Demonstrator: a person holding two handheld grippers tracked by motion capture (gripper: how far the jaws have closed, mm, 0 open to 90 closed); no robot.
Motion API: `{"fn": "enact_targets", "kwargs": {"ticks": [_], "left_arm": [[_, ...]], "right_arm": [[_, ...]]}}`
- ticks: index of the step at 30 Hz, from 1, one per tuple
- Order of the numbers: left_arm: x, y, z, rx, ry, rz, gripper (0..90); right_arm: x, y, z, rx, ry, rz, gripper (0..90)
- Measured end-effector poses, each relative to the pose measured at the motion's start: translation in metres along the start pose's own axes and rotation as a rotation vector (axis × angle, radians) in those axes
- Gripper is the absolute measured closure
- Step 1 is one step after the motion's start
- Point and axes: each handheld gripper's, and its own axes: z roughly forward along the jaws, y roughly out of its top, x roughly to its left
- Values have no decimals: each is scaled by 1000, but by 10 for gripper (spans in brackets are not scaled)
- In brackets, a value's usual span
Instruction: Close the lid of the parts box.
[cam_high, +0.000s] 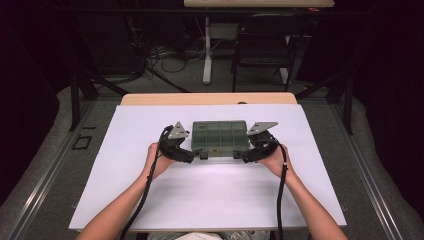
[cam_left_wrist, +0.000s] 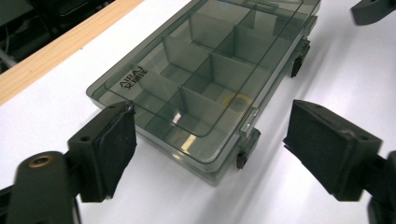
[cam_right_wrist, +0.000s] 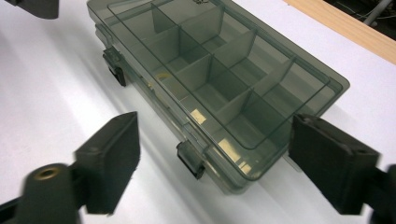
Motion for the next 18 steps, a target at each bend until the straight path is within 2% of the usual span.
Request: {"fn": "enact_targets", "kwargs": {"ticks": [9,18], "left_arm": [[-5,-11,-21,-2,32,-10,60],[-15,-22,-39,-17,45,-10,11]], "right_arm": [[8,-10,-18,-28,-16,13,50],[16,-21,-33,-42,-33,38,3]]}}
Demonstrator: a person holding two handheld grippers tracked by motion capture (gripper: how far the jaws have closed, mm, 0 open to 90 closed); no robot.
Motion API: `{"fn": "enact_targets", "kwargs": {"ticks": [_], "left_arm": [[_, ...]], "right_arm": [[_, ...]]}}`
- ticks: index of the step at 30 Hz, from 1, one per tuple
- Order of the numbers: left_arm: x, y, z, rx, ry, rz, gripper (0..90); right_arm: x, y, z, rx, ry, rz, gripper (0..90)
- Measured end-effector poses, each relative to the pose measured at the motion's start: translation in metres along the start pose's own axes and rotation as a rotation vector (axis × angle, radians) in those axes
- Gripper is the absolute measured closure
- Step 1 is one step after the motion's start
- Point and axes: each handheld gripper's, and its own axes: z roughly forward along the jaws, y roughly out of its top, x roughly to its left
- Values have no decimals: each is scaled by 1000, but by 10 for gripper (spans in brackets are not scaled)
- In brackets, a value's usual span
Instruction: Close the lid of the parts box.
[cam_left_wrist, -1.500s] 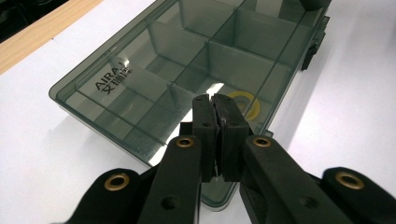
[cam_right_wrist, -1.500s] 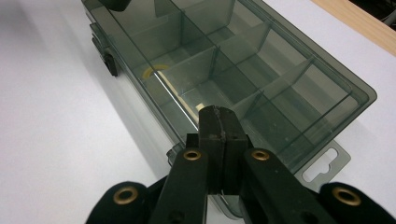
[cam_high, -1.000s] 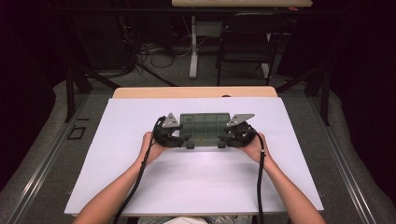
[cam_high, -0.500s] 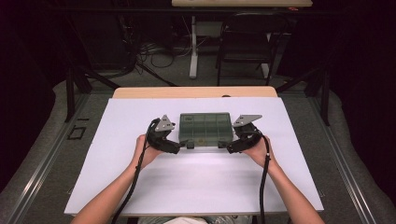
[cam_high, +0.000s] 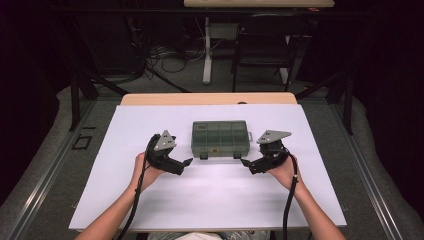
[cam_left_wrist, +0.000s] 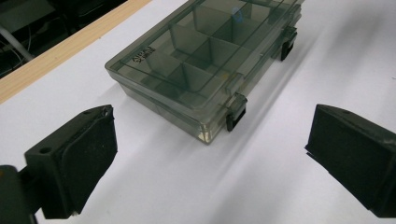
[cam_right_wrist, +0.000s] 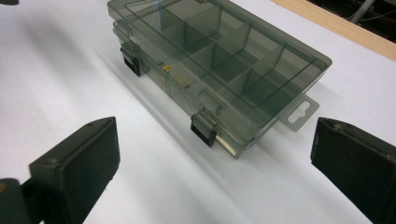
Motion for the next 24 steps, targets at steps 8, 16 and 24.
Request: {"fn": "enact_targets", "kwargs": {"ticks": [8,16,24], "left_arm": [[-6,-16,-14,-1,-1,-6,4],[-10,-32,-27,-15,5,-17,2],[-11,-54,-37,-3,15,-51,1]], "right_arm": [[2,-10,-14,-5,-17,20,0],[6,-26,-24,-5,-32,41,0],[9,-31,-25,-21,-34,35,0]]}}
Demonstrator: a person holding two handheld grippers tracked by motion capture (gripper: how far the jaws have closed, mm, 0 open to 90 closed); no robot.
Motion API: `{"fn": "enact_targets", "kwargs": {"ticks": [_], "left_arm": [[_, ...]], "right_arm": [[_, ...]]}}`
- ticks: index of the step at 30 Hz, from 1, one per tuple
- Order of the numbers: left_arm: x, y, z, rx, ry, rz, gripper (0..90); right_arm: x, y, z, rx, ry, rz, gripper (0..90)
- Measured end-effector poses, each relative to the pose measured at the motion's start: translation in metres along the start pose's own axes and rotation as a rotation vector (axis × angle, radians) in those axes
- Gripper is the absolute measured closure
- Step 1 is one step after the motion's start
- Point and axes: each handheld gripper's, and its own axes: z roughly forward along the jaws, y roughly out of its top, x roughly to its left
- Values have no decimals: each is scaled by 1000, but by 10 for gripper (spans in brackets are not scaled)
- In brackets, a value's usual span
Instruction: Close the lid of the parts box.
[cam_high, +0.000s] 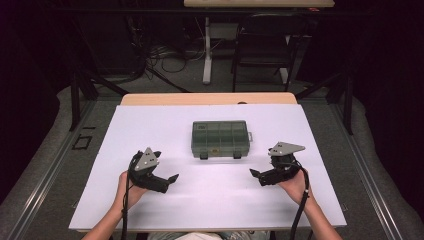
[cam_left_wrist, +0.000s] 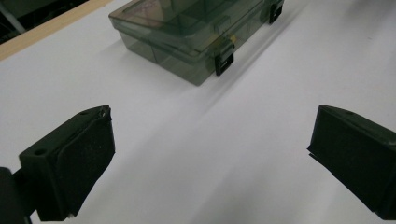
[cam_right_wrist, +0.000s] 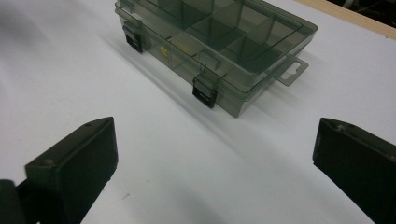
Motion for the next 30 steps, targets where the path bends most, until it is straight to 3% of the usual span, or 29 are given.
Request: {"fn": "enact_targets", "kwargs": {"ticks": [18,23,30], "left_arm": [[-3,-29,-20,0,43,-25,1],[-5,-30,-17,4,37,-22,1],[-7,-30,-13,11,36,-5,1]], "right_arm": [[17,-29,-11,14,-25,5,0],[20,-39,-17,16,-44,7,0],[18,-39,-17,1,-49,9,0]]}}
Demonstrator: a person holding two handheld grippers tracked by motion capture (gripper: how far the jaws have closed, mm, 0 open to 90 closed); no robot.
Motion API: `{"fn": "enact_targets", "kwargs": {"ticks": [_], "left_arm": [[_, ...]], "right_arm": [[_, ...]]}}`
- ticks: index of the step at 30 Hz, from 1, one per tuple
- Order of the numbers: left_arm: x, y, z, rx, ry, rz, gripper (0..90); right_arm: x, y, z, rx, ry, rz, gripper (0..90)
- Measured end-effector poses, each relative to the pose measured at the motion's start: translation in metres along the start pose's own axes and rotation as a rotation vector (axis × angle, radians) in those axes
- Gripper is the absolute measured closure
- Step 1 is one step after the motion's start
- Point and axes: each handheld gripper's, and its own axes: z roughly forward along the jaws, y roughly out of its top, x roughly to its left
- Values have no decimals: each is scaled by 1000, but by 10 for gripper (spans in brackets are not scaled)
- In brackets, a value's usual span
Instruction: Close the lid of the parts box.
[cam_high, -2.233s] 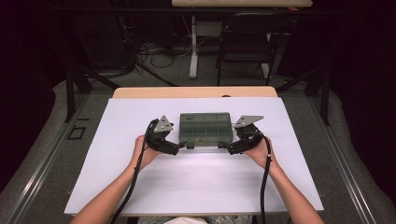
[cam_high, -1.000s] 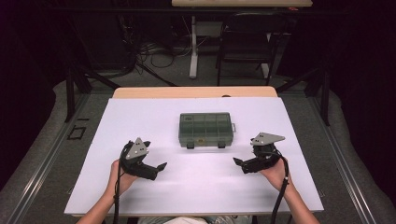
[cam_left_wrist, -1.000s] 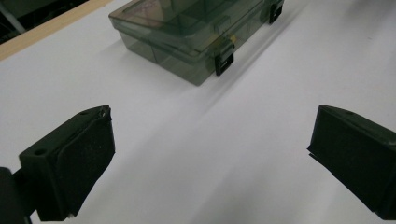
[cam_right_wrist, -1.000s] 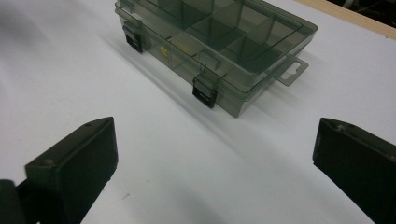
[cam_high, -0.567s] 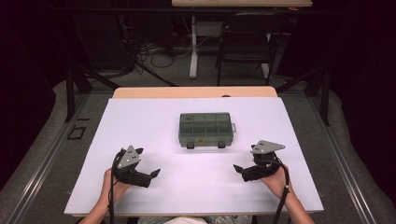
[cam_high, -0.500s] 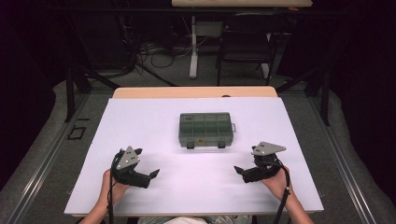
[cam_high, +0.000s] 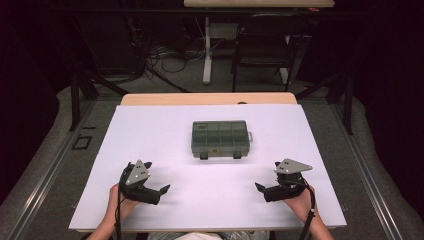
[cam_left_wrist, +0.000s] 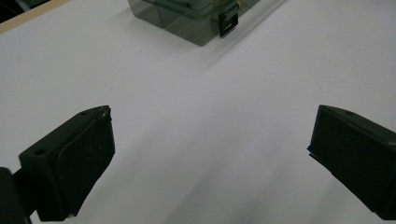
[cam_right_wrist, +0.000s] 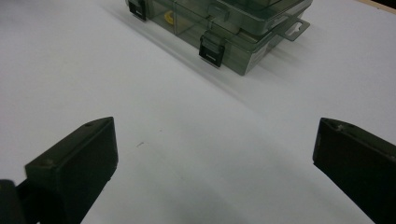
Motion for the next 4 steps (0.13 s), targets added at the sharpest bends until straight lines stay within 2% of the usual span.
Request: {"fn": "enact_targets", "kwargs": {"ticks": [4], "left_arm": [[1,0,2,10,-2,-2,1]], "right_arm": [[-3,-1,0,-5,-6,6,0]]}}
